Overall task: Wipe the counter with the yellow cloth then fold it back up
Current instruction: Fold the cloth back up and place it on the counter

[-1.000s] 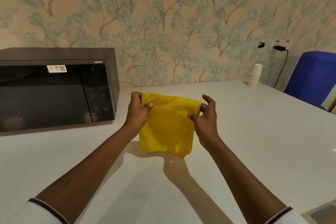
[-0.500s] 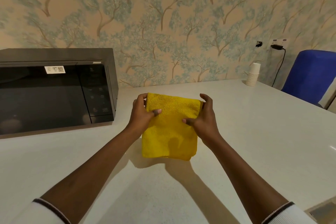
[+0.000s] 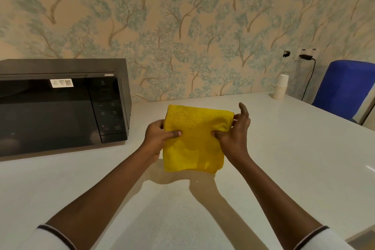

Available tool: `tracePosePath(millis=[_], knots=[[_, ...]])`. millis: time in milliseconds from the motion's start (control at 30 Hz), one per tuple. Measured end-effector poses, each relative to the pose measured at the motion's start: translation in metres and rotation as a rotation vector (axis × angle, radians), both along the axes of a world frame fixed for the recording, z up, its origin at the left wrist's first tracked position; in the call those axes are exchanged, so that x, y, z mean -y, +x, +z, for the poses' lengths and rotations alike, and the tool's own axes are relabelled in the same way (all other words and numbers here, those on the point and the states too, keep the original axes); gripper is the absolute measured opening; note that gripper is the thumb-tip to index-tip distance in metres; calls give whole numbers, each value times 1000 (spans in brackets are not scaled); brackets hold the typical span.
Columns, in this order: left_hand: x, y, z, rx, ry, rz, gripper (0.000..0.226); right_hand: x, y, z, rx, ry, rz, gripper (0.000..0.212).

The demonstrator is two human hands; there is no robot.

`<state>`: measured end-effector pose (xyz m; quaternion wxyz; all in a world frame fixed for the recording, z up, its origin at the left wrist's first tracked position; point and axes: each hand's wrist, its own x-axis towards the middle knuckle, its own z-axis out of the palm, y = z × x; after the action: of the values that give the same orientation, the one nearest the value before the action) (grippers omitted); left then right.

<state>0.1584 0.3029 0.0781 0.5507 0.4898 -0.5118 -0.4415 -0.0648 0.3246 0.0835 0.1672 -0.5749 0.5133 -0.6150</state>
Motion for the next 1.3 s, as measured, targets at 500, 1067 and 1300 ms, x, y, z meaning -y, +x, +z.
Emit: tracePosePath(millis=[500, 1067, 1300], knots=[[1, 1, 3, 72, -182, -155, 60, 8, -12, 0, 316, 327, 477, 28], [37, -36, -37, 220, -79, -67, 37, 47, -24, -36, 173, 460, 568, 69], [101, -53, -41, 181, 75, 27, 42, 124, -52, -46, 184, 491, 568, 47]])
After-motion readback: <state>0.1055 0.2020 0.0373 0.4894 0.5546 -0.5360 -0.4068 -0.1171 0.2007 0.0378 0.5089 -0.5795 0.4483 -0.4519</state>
